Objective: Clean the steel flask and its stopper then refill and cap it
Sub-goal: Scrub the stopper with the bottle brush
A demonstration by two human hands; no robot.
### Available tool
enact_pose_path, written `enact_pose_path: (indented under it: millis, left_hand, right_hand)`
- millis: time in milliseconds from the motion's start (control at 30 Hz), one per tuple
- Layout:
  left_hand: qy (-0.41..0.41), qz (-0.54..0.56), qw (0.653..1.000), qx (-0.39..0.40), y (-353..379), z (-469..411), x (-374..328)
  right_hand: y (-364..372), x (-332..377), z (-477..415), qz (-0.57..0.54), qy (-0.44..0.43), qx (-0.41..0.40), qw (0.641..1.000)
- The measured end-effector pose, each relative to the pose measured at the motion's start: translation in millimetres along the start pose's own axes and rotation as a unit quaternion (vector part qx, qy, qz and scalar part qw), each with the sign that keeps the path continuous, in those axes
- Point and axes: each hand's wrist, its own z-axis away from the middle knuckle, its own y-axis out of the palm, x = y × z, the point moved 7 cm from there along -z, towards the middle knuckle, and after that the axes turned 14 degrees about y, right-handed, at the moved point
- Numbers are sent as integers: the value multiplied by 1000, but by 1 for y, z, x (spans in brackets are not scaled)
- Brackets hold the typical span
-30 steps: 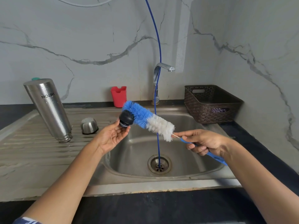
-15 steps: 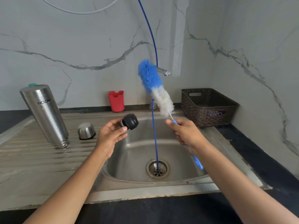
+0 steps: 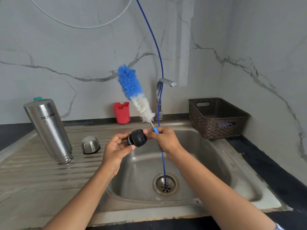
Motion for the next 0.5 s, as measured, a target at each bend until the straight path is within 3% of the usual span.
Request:
enact_pose_path:
  millis: [233,500]
  left_hand:
    - [6,-8,1000,13,-1,1,1]
    - [16,-34,999,39,0,1,-2]
  right_hand:
    - [7,-1,-2,68,-16,27,997]
    - [9,11,14,203,-119,-87,968]
